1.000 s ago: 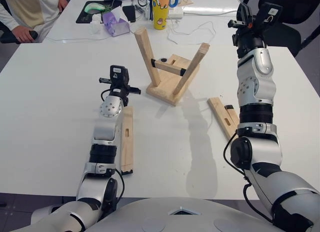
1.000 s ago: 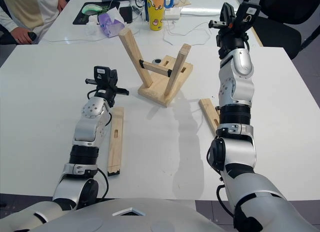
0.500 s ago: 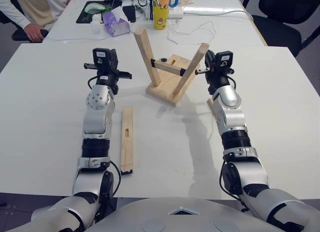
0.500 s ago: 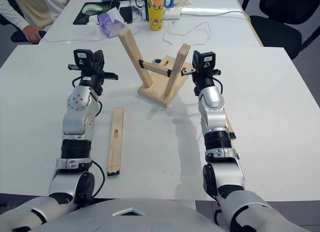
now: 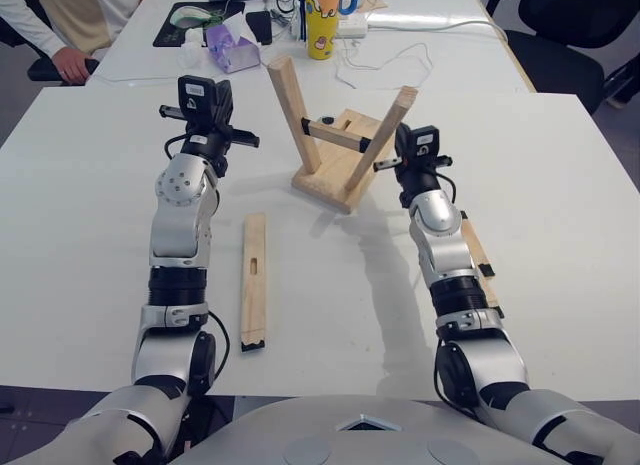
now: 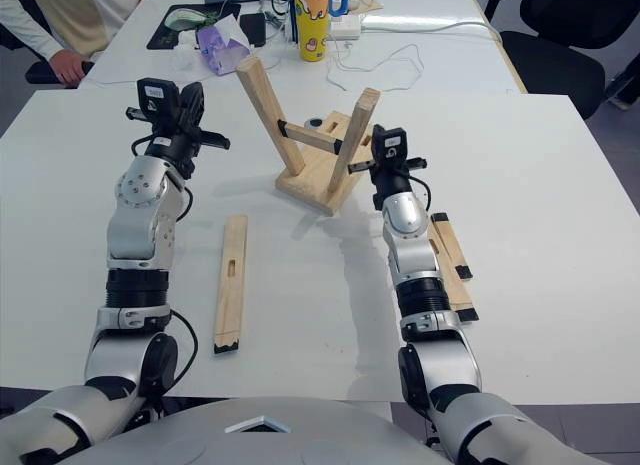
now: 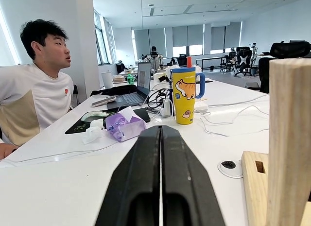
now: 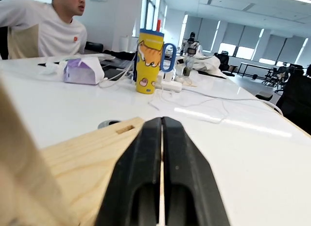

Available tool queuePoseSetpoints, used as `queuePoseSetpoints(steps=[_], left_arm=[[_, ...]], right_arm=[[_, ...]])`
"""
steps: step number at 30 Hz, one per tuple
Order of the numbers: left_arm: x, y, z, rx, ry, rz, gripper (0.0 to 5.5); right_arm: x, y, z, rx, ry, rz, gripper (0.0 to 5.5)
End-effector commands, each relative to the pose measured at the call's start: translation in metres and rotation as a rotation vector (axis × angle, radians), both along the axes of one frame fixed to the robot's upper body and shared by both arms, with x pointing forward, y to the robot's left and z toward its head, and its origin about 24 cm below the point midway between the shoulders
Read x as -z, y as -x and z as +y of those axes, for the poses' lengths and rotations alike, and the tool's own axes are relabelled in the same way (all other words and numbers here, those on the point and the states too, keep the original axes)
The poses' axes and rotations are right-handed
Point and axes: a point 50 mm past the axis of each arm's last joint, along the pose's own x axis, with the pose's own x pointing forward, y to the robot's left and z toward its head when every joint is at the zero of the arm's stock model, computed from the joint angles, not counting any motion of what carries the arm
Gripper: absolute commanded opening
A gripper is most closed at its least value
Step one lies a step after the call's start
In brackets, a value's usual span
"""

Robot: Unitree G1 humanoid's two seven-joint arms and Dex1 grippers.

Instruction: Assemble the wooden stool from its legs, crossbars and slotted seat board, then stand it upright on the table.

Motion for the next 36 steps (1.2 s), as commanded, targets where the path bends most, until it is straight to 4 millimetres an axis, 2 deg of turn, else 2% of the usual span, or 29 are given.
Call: queuePoseSetpoints(steps=[1, 4, 6, 9, 11, 12, 14, 18, 22, 26, 32, 36], left_arm=[[0.001, 0.0, 0.008, -0.013, -0.032, 0.029, 0.0], [0.003, 0.0, 0.011, -0.031, -0.037, 0.041, 0.0], [0.005, 0.001, 0.014, -0.044, -0.035, 0.048, 0.0], [0.008, 0.001, 0.018, -0.062, -0.035, 0.058, 0.0], [0.011, 0.002, 0.022, -0.079, -0.04, 0.068, 0.0], [0.012, 0.002, 0.024, -0.092, -0.043, 0.073, 0.0], [0.017, 0.005, 0.031, -0.12, -0.055, 0.094, 0.0], [0.041, 0.02, 0.05, -0.149, -0.123, 0.226, 0.0], [0.059, 0.031, 0.055, -0.105, -0.198, 0.372, 0.0], [0.072, 0.042, 0.046, 0.036, -0.232, 0.528, 0.0], [0.066, 0.046, 0.04, 0.147, -0.29, 0.574, 0.0], [0.064, 0.048, 0.035, 0.192, -0.294, 0.582, 0.0]], right_arm=[[0.0, 0.009, 0.01, -0.163, 0.038, 0.009, 0.02], [-0.009, 0.014, 0.03, -0.32, 0.074, -0.024, 0.02], [-0.022, 0.016, 0.053, -0.442, 0.069, -0.066, 0.02], [-0.044, 0.025, 0.087, -0.648, 0.02, -0.112, 0.02], [-0.051, 0.031, 0.099, -0.722, -0.048, -0.098, 0.02], [-0.051, 0.03, 0.098, -0.716, -0.057, -0.089, 0.02], [-0.04, 0.021, 0.085, -0.606, -0.004, -0.037, 0.02], [-0.014, 0.001, 0.032, -0.294, 0.149, 0.068, 0.02], [-0.003, -0.007, 0.006, -0.164, 0.24, 0.133, 0.02], [0.003, -0.014, 0.002, -0.134, 0.321, 0.185, 0.02], [0.01, -0.017, 0.005, -0.143, 0.339, 0.268, 0.02], [0.019, -0.015, 0.009, -0.197, 0.291, 0.358, 0.02]])
